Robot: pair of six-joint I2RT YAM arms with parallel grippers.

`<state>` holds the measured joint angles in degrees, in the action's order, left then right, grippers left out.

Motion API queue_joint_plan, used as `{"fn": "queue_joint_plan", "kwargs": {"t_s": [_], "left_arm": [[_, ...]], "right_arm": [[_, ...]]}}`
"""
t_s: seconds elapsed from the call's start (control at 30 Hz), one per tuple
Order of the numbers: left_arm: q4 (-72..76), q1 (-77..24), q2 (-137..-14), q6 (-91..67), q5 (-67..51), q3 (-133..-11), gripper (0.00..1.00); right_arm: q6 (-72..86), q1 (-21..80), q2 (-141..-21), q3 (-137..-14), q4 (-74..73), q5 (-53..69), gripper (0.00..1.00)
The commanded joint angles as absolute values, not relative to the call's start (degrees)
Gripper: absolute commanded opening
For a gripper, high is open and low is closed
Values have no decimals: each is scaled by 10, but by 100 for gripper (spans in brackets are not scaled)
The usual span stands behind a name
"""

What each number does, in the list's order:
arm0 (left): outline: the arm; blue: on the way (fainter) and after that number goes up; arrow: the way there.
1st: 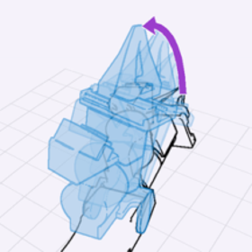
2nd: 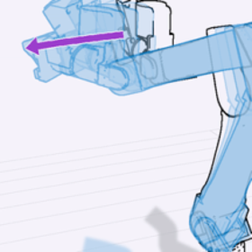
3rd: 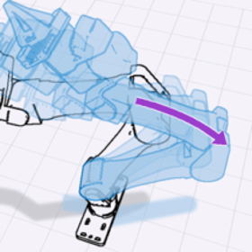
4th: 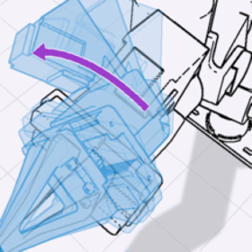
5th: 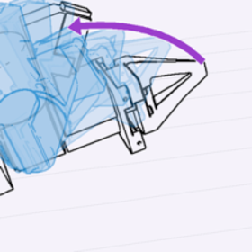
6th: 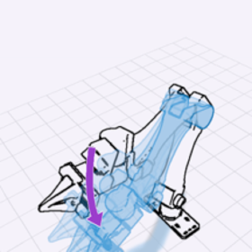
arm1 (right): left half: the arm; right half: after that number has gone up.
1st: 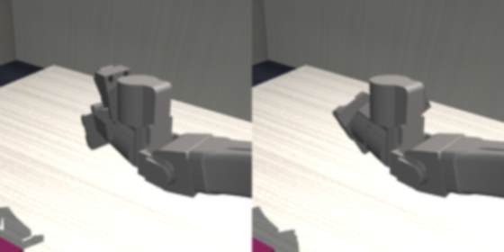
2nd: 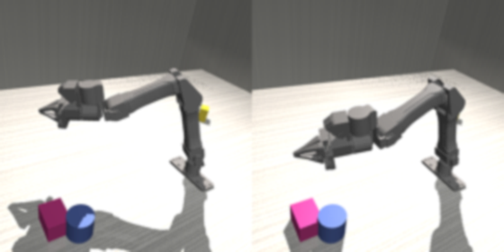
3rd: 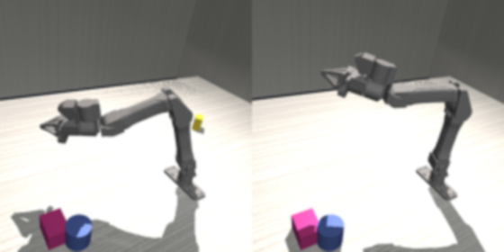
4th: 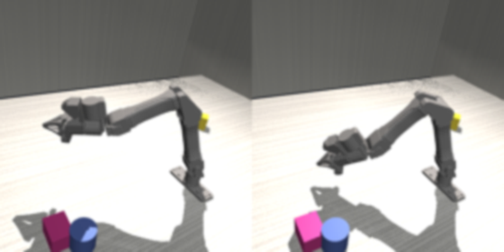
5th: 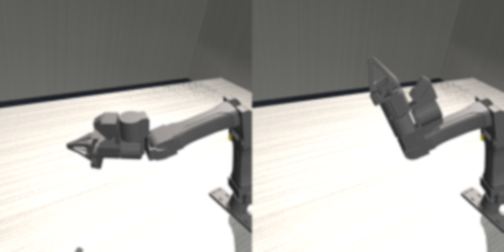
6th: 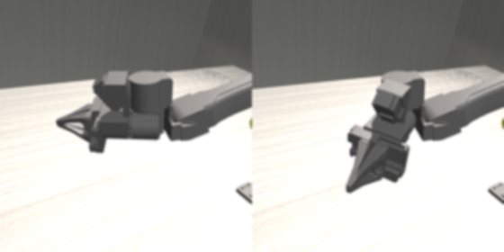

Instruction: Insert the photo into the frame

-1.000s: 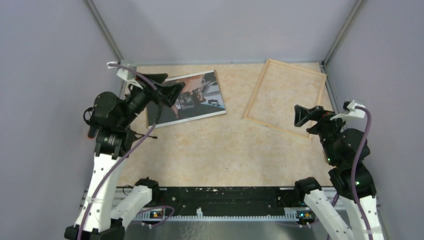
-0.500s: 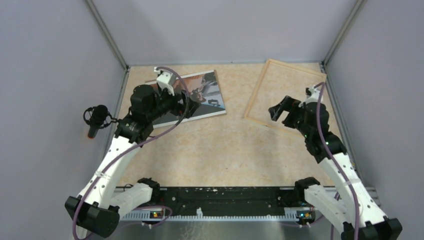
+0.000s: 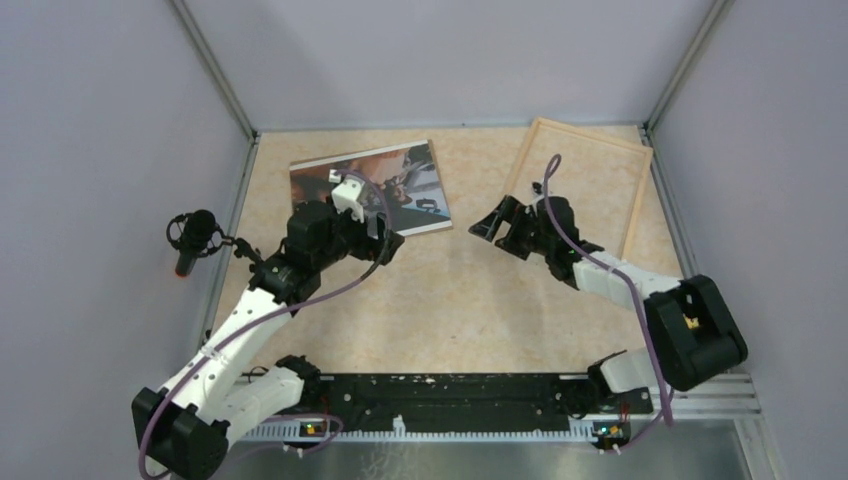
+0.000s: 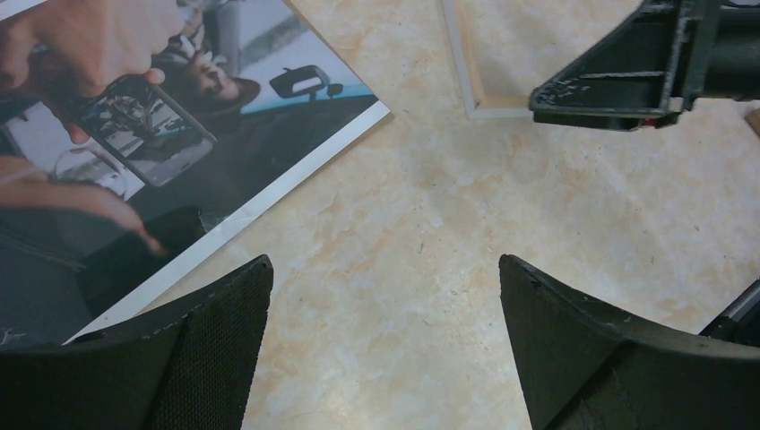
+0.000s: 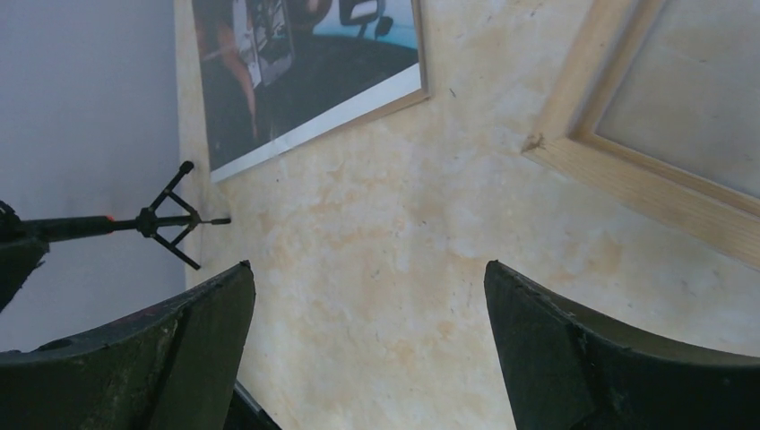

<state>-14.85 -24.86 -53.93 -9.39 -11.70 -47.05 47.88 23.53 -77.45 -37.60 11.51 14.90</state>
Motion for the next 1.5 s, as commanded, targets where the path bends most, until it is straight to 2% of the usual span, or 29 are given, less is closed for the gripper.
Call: {"fn": "queue_joint_plan", "kwargs": {"t_s": [0.0,0.3,0.67,1.07,1.27,1.47], "left_arm": [[-101,-263,-523,-91,-94,-458,98],[-105,-316,-523,-82,-61,-456,98],[-106,-364,-516,-72,-44,-454,98],[-106,-394,-521,-65,-26,-453,98],[-107,-397,-522,-64,-25,-452,98],[-107,-398,-521,-65,-26,-452,98]], "right_arm": [[550,254,-863,-415,272,151,93],[632,264,-1052,-477,400,162,72],[655,278,-1161,-525,443,152,47],[666,279,-1168,-526,476,132,45],[679,279,-1165,-537,496,149,39],[682,281,-1154,-539,501,149,38]]}}
